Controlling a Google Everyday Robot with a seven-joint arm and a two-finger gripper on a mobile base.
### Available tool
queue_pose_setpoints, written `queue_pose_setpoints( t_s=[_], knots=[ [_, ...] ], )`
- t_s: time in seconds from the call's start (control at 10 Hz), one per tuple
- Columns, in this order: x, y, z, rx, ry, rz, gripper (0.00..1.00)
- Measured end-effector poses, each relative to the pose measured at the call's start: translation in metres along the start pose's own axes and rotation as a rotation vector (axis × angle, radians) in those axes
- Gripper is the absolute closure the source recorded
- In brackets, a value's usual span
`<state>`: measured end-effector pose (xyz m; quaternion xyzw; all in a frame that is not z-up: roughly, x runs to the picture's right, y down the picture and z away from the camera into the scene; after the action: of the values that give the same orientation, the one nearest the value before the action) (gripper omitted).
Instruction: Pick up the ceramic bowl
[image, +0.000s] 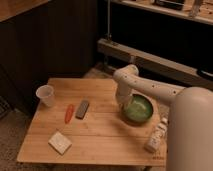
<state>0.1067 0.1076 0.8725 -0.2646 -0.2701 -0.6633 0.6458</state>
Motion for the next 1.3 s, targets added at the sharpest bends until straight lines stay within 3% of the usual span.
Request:
queue_pose_setpoints(
  t_s=[0.3,0.6,1.0,1.3],
  knots=[
    [0.002,-0.006,-0.010,0.001,0.005,-0.010,1.00],
    [0.007,-0.023,-0.041,0.008,0.023,-0.033,1.00],
    [0.010,-0.041,-0.062,0.014,0.048,-0.060,1.00],
    [0.020,-0.067,-0.095,0.019,0.062,-0.085,1.00]
  ],
)
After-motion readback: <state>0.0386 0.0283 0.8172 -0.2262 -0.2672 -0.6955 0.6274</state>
